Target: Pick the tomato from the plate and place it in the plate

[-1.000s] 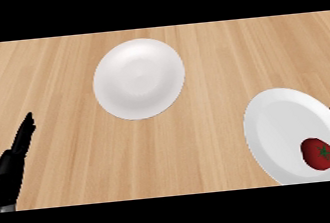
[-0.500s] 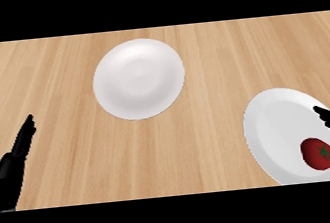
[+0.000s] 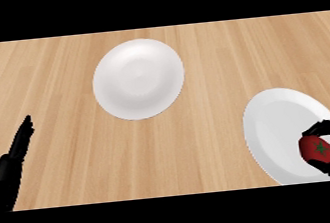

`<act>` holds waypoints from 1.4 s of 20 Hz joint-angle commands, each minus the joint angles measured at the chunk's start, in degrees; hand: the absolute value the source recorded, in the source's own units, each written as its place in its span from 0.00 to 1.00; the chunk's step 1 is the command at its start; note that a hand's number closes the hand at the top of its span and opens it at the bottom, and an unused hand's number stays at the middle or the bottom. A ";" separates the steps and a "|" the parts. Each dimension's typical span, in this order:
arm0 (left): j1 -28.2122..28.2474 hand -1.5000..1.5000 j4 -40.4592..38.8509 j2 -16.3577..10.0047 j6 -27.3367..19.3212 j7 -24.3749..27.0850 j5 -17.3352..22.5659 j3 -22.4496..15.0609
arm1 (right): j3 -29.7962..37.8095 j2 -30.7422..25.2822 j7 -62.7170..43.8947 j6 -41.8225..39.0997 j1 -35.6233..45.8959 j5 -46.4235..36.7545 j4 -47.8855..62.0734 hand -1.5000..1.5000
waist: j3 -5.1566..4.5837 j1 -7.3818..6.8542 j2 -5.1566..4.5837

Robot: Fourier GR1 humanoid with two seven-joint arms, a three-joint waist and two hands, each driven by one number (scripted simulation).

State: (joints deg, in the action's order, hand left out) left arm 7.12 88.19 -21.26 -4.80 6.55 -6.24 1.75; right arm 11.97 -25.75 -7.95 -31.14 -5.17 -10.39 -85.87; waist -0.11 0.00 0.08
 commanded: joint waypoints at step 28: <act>-12.69 0.50 -0.57 2.87 5.06 -1.75 -2.65 -6.36 | -11.18 -6.70 39.06 7.76 56.19 -16.71 20.22 1.00 | 0.66 -15.14 -5.07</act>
State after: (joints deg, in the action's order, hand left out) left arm -4.97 88.26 -18.40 0.33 5.81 -9.16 -5.15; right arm -0.96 -33.91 23.88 -26.00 46.72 -28.93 -69.32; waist 0.52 -16.05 -5.26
